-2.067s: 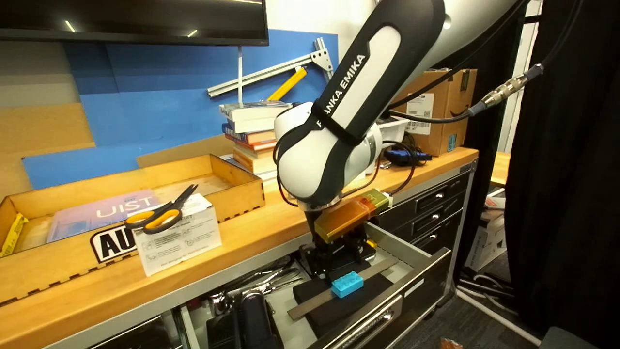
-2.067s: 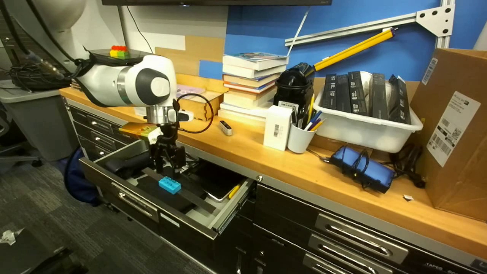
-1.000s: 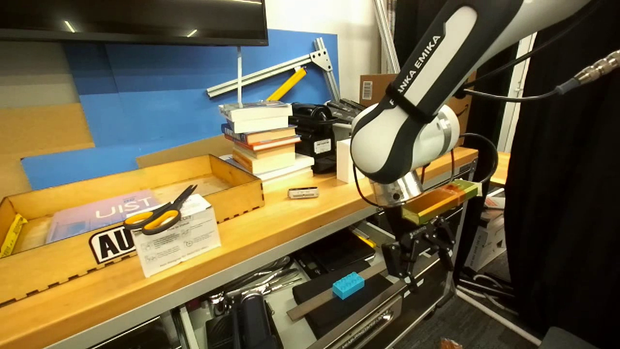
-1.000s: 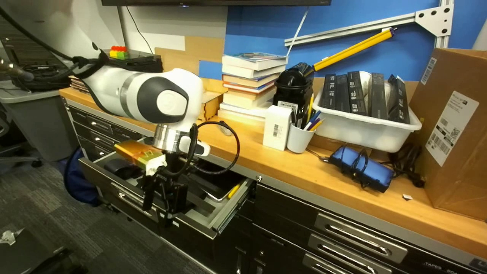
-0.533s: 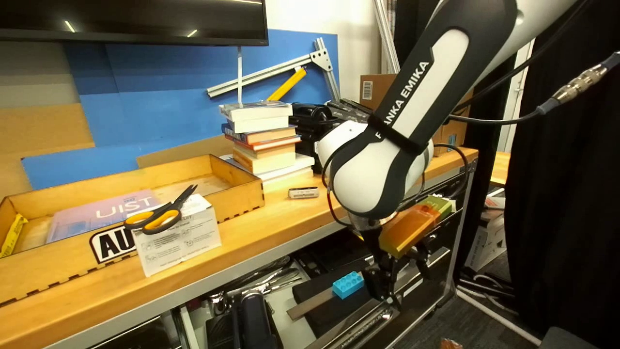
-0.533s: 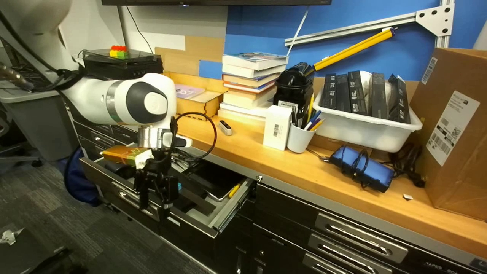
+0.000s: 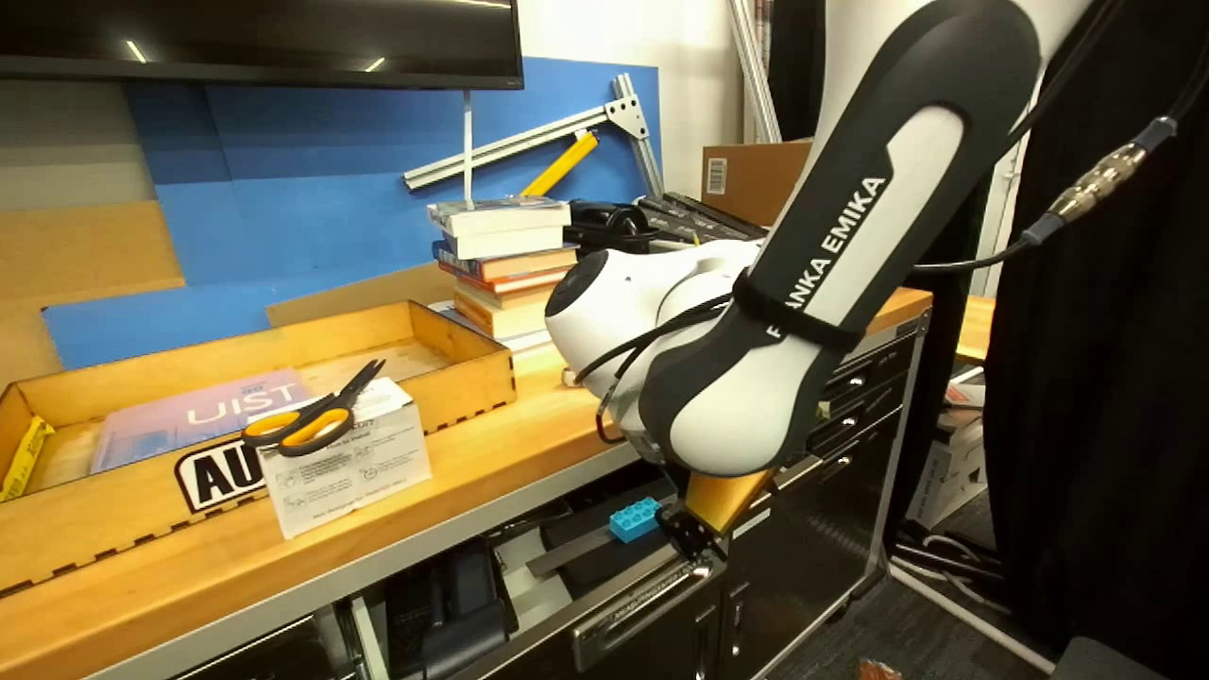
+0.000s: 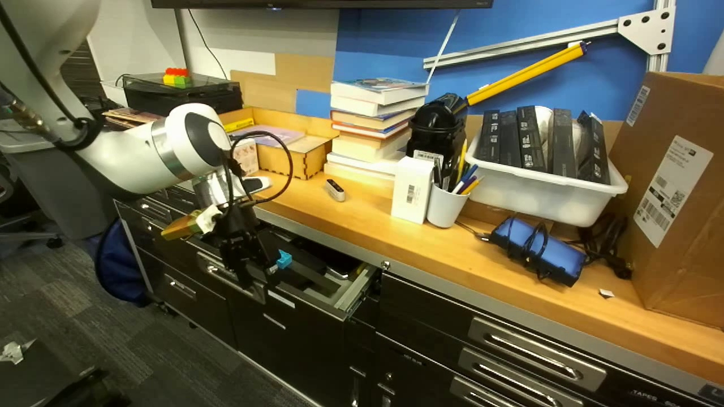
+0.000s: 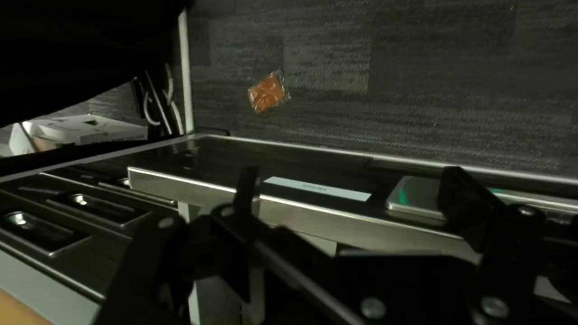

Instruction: Put the blue lego brick in the open drawer then close the drawer

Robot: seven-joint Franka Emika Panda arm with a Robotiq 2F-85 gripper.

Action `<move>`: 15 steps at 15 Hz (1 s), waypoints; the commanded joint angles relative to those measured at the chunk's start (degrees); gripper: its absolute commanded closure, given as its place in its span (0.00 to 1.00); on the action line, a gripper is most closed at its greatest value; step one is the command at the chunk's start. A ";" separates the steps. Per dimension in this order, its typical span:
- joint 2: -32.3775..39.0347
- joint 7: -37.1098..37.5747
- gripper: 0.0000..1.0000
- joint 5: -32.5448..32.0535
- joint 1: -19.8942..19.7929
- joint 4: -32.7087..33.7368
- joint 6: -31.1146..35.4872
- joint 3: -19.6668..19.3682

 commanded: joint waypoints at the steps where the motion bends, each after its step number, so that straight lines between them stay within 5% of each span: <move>1: 4.24 10.11 0.00 -8.61 1.76 5.35 1.61 -0.16; 8: 9.28 24.50 0.00 -20.20 3.45 12.84 2.87 1.08; 15: 11.78 31.33 0.00 -27.34 3.81 17.09 2.70 2.80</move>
